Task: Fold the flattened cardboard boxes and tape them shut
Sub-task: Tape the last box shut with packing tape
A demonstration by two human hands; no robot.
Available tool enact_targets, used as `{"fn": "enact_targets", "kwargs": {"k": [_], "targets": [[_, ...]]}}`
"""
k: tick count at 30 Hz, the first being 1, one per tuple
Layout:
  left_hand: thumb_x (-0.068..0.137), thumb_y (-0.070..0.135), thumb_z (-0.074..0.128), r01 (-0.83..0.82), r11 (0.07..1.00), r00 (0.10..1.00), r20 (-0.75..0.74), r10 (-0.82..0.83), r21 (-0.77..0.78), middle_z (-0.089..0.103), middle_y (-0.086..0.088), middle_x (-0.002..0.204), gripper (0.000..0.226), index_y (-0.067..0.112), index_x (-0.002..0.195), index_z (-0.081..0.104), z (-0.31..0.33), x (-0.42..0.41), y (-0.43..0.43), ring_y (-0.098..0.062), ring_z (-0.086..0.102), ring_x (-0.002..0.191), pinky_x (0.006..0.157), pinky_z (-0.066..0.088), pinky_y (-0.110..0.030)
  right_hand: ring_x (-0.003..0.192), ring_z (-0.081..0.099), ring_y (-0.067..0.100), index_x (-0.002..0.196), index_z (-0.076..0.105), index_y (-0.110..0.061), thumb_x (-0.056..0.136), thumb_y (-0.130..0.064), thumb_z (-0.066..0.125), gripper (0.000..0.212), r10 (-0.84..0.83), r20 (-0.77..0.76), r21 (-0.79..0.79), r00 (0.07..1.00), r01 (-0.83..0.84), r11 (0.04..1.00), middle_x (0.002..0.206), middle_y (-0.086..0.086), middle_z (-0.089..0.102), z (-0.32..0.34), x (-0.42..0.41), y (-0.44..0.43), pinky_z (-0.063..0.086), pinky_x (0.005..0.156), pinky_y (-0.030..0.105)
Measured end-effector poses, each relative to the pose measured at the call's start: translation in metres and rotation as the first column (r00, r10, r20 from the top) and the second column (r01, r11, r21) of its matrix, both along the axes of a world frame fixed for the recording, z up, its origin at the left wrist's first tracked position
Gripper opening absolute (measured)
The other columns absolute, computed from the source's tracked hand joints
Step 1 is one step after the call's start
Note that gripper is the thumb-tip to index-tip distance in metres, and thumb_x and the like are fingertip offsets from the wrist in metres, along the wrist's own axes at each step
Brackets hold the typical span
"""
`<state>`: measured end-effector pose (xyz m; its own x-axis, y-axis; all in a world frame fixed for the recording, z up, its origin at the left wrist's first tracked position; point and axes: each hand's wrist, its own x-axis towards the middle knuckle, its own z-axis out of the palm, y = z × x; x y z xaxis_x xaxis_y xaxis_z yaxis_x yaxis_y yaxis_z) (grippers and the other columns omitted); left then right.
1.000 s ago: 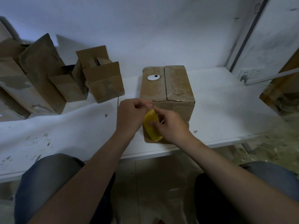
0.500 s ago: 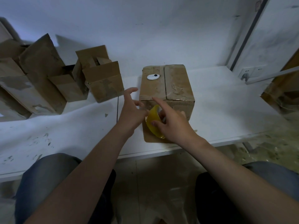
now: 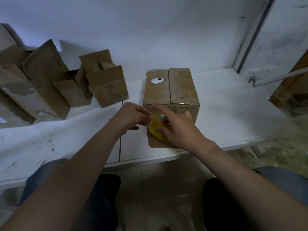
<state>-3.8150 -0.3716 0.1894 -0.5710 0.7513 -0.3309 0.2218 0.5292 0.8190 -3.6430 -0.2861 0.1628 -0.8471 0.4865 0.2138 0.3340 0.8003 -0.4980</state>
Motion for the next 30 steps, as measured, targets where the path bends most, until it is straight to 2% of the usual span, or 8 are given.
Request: {"fn": "enact_targets", "kwargs": {"k": [3, 6, 11, 15, 20, 25, 27, 30], "targets": [[0.085, 0.023, 0.079, -0.008, 1.0, 0.995, -0.096, 0.01, 0.022, 0.076, 0.002, 0.092, 0.006, 0.025, 0.09, 0.079, -0.005, 0.001, -0.001, -0.014, 0.071, 0.091, 0.083, 0.056, -0.04, 0.097, 0.052, 0.014, 0.149, 0.027, -0.043, 0.098, -0.034, 0.062, 0.063, -0.003, -0.017, -0.047, 1.0, 0.002, 0.999, 0.107, -0.011, 0.064, 0.001, 0.0, 0.001, 0.029, 0.094, 0.032], [0.085, 0.015, 0.078, 0.013, 0.998, 0.998, -0.058, -0.01, 0.061, 0.076, -0.002, 0.095, 0.012, 0.022, 0.095, 0.077, -0.006, 0.0, -0.003, -0.017, 0.072, 0.091, 0.085, 0.06, -0.037, 0.091, 0.043, 0.009, 0.148, 0.029, -0.043, 0.099, -0.034, 0.061, 0.06, 0.003, -0.035, -0.047, 0.999, -0.004, 0.999, 0.099, -0.016, 0.056, 0.003, 0.002, 0.002, 0.031, 0.093, 0.031], [0.08, 0.004, 0.08, 0.052, 0.997, 0.998, 0.023, -0.053, 0.052, 0.077, -0.01, 0.093, 0.048, 0.022, 0.121, 0.063, -0.007, -0.003, -0.001, -0.021, 0.075, 0.083, 0.08, 0.062, -0.035, 0.105, 0.054, 0.019, 0.15, 0.025, -0.043, 0.099, -0.036, 0.06, 0.062, 0.054, -0.009, 0.043, 0.998, -0.054, 0.998, 0.115, -0.009, 0.067, 0.003, 0.007, 0.003, 0.027, 0.091, 0.03], [0.084, 0.012, 0.078, 0.082, 0.996, 0.997, 0.006, -0.082, -0.04, 0.077, -0.007, 0.092, 0.021, 0.012, 0.105, 0.075, -0.007, -0.005, -0.001, -0.019, 0.074, 0.089, 0.075, 0.06, -0.025, 0.101, 0.059, 0.019, 0.149, 0.029, -0.04, 0.099, -0.035, 0.06, 0.059, 0.065, -0.016, 0.121, 0.998, -0.063, 0.991, 0.109, -0.009, 0.068, 0.002, 0.009, 0.007, 0.028, 0.089, 0.033], [0.089, 0.015, 0.073, 0.08, 0.997, 0.996, 0.04, -0.079, -0.024, 0.078, -0.003, 0.095, 0.01, 0.016, 0.098, 0.078, -0.009, -0.005, -0.002, -0.016, 0.073, 0.093, 0.083, 0.059, -0.033, 0.098, 0.059, 0.016, 0.133, 0.043, -0.037, 0.099, -0.032, 0.059, 0.038, 0.074, -0.041, 0.049, 0.996, -0.072, 0.996, 0.1, -0.013, 0.063, 0.0, 0.01, 0.015, 0.031, 0.094, 0.035], [0.087, 0.024, 0.076, 0.013, 1.0, 0.997, 0.074, -0.014, 0.019, 0.078, 0.001, 0.09, 0.01, 0.02, 0.096, 0.078, -0.009, -0.006, -0.002, -0.013, 0.073, 0.09, 0.078, 0.057, -0.033, 0.091, 0.046, -0.012, 0.112, 0.057, -0.035, 0.1, -0.035, 0.057, 0.012, 0.065, -0.116, -0.09, 0.991, -0.075, 0.993, 0.095, -0.026, 0.06, -0.003, 0.01, 0.024, 0.031, 0.098, 0.036], [0.086, 0.027, 0.078, -0.02, 0.999, 0.996, 0.086, 0.016, 0.043, 0.078, 0.002, 0.089, 0.011, 0.02, 0.094, 0.079, -0.008, -0.01, -0.004, -0.014, 0.072, 0.089, 0.079, 0.058, -0.033, 0.097, 0.04, -0.019, 0.113, 0.058, -0.039, 0.09, -0.045, 0.069, 0.026, 0.074, -0.138, -0.129, 0.988, -0.092, 0.987, 0.102, -0.029, 0.057, -0.002, 0.012, 0.026, 0.03, 0.098, 0.035], [0.085, 0.03, 0.078, -0.044, 0.997, 0.996, 0.083, 0.039, 0.068, 0.078, 0.0, 0.093, 0.016, 0.019, 0.096, 0.08, -0.006, -0.014, -0.008, -0.015, 0.07, 0.093, 0.079, 0.058, -0.033, 0.112, 0.043, -0.005, 0.123, 0.051, -0.047, 0.078, -0.056, 0.076, 0.052, 0.139, -0.119, -0.031, 0.983, -0.143, 0.989, 0.124, -0.023, 0.055, -0.004, 0.013, 0.029, 0.029, 0.095, 0.036]]}}
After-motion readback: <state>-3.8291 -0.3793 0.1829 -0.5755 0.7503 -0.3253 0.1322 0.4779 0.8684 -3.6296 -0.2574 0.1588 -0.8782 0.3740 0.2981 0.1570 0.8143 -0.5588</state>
